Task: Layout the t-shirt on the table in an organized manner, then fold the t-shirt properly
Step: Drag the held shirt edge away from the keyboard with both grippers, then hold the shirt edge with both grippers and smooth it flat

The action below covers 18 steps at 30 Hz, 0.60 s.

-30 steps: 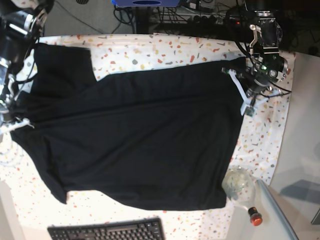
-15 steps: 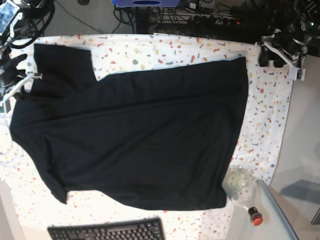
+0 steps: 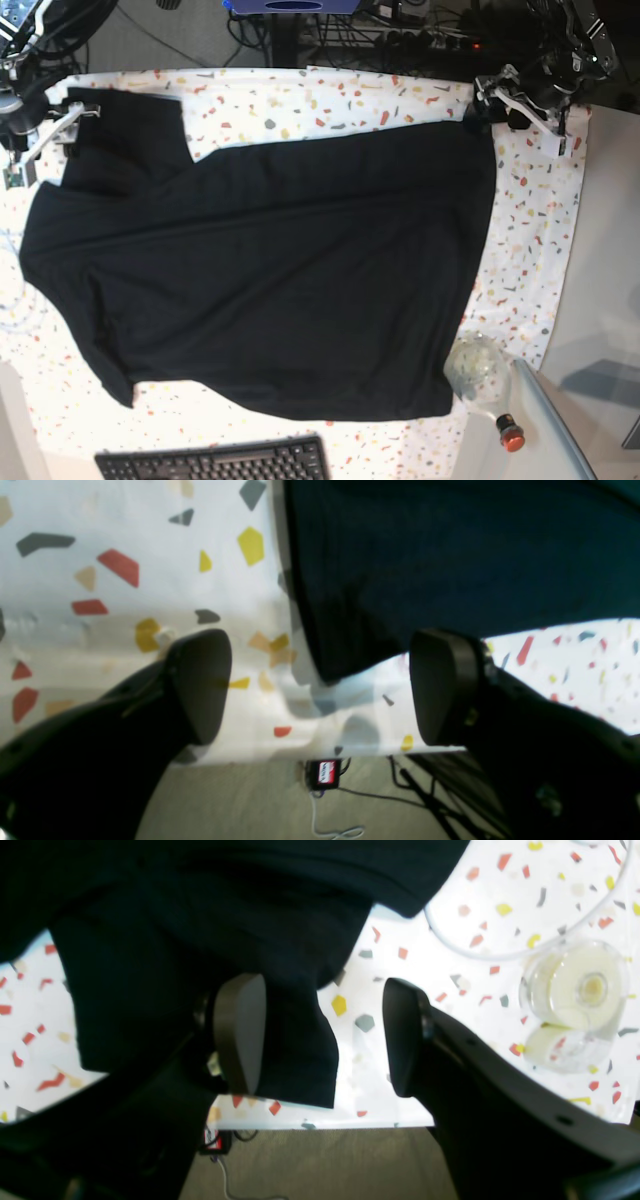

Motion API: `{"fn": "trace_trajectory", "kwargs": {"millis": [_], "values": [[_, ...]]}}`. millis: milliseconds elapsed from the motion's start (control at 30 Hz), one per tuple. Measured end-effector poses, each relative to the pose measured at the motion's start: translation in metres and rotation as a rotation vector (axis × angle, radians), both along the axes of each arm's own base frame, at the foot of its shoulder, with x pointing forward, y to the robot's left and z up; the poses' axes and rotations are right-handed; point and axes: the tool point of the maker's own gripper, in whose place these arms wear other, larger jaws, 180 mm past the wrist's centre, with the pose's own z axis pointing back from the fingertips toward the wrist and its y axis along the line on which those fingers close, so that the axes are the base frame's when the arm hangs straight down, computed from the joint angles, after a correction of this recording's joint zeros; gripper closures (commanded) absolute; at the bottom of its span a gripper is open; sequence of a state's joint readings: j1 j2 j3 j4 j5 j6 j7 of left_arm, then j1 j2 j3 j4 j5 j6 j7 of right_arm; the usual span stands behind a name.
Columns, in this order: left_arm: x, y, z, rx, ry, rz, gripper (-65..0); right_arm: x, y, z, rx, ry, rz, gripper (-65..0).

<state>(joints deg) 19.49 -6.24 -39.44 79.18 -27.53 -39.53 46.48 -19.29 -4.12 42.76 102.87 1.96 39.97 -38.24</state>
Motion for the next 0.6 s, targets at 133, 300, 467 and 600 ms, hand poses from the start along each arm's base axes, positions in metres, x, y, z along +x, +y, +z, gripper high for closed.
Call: {"fn": "trace_trajectory", "kwargs": {"millis": [133, 300, 467, 600], "values": [[0.007, -0.005, -0.003, -0.035, -0.023, 0.025, -52.5, -0.003, -0.009, -0.002, 0.007, -0.008, -0.042, -34.1], [0.01, -0.006, -0.006, -0.057, -0.036, 0.047, -51.5, -0.025, -0.028, -0.032, 0.056, 0.076, -0.139, -34.1], [0.012, -0.008, -0.007, -0.064, -0.037, 0.058, -34.6, -0.013, -0.033, -0.04, 0.082, 0.075, -0.149, -34.1], [0.004, -0.003, -0.008, -0.072, -0.026, 0.08, -29.6, -0.009, -0.034, -0.032, 0.067, 0.048, -0.143, -34.1]]}}
